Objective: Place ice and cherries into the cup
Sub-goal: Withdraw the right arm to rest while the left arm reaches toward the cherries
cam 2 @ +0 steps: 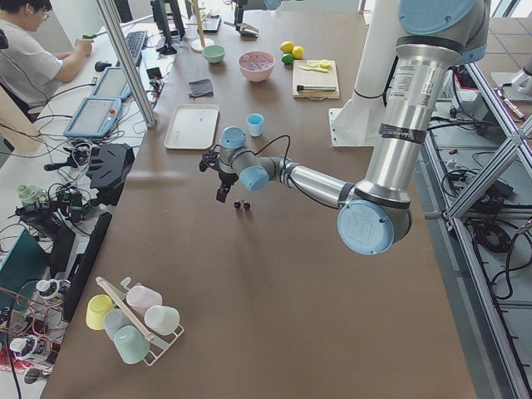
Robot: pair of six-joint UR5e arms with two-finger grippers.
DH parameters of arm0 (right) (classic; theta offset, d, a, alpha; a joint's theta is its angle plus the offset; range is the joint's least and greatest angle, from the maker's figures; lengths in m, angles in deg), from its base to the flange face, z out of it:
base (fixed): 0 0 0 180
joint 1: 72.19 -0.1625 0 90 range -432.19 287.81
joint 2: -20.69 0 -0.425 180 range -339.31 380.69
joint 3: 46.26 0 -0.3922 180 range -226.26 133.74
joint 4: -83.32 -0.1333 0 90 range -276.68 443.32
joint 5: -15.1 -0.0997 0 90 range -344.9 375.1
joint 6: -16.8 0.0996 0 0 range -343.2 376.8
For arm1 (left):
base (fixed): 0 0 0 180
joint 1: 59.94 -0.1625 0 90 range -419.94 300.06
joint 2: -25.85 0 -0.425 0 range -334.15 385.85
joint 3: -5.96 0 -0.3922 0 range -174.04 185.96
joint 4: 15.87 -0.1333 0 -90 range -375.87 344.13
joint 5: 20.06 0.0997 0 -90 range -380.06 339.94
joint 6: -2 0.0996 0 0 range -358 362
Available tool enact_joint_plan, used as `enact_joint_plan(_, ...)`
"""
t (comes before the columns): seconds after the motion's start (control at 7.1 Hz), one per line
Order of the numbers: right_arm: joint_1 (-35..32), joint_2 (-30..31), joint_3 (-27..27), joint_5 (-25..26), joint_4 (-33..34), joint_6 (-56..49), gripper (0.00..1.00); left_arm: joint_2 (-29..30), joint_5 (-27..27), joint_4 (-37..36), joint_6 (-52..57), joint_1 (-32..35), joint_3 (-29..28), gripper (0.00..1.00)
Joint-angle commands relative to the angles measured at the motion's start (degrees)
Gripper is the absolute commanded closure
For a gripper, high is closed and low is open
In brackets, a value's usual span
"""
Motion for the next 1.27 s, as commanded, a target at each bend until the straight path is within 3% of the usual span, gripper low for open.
enact_joint_plan(0.0,-1.1,0.17,0.66,0.01,-0.03,0.0,0.0,-0.08,0.05,0.05,1.63,-0.16,-1.59,0.08)
enact_joint_plan(0.28,-1.46,0.16,1.01,0.01,-0.03,0.0,0.0,-0.08,-0.12,0.23,1.45,-1.39,-2.21,0.2)
enact_joint_plan(0.7,-2.77,0.34,1.28,0.1,-0.03,0.0,0.0,-1.04,-0.3,1.36,1.89,-2.88,-2.04,0.22)
enact_joint_plan(0.84,-3.04,0.43,1.54,0.27,-0.03,0.0,0.0,-3.05,-0.47,4.68,2.68,-2.97,-2.21,0.23)
enact_joint_plan(0.99,-3.13,0.43,1.54,0.45,-0.03,0.0,0.0,-3.5,-0.56,5.93,3.03,-2.97,-2.65,0.27)
enact_joint_plan(1.13,-3.13,0.6,1.54,0.54,-0.03,0.0,0.0,-2.99,-0.56,5.85,3.04,-3.06,-2.83,0.42)
